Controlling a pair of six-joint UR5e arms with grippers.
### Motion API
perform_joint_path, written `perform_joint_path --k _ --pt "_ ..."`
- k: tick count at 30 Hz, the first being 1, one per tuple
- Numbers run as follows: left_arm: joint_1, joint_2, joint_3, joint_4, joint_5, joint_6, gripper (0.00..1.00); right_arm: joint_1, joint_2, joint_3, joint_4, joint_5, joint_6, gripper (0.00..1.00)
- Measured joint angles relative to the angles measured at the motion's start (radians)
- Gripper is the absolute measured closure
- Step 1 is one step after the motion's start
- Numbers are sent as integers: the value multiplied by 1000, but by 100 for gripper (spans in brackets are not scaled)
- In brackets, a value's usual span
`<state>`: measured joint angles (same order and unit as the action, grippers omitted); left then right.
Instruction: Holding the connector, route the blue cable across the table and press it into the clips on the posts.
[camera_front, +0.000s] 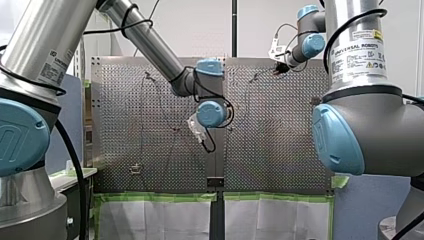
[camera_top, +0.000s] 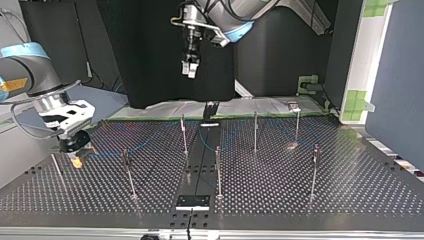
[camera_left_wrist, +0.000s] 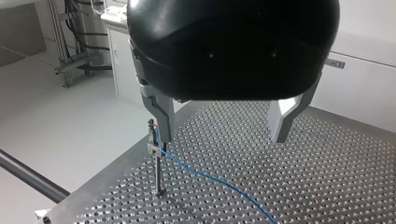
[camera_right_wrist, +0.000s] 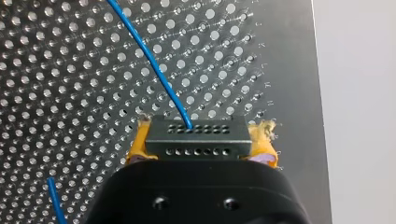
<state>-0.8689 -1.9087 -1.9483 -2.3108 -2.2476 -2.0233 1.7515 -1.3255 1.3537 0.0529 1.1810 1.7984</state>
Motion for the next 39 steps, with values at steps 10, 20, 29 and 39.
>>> perform_joint_path --k 10,20,29,39 --pt "0 0 -83 84 -1 0 0 0 0 0 0 0 0 100" --pt "0 0 -170 170 -2 0 0 0 0 0 0 0 0 100" --pt "0 0 -246 246 -2 0 0 0 0 0 0 0 0 100" --pt "0 0 -330 330 -2 0 0 0 0 0 0 0 0 100"
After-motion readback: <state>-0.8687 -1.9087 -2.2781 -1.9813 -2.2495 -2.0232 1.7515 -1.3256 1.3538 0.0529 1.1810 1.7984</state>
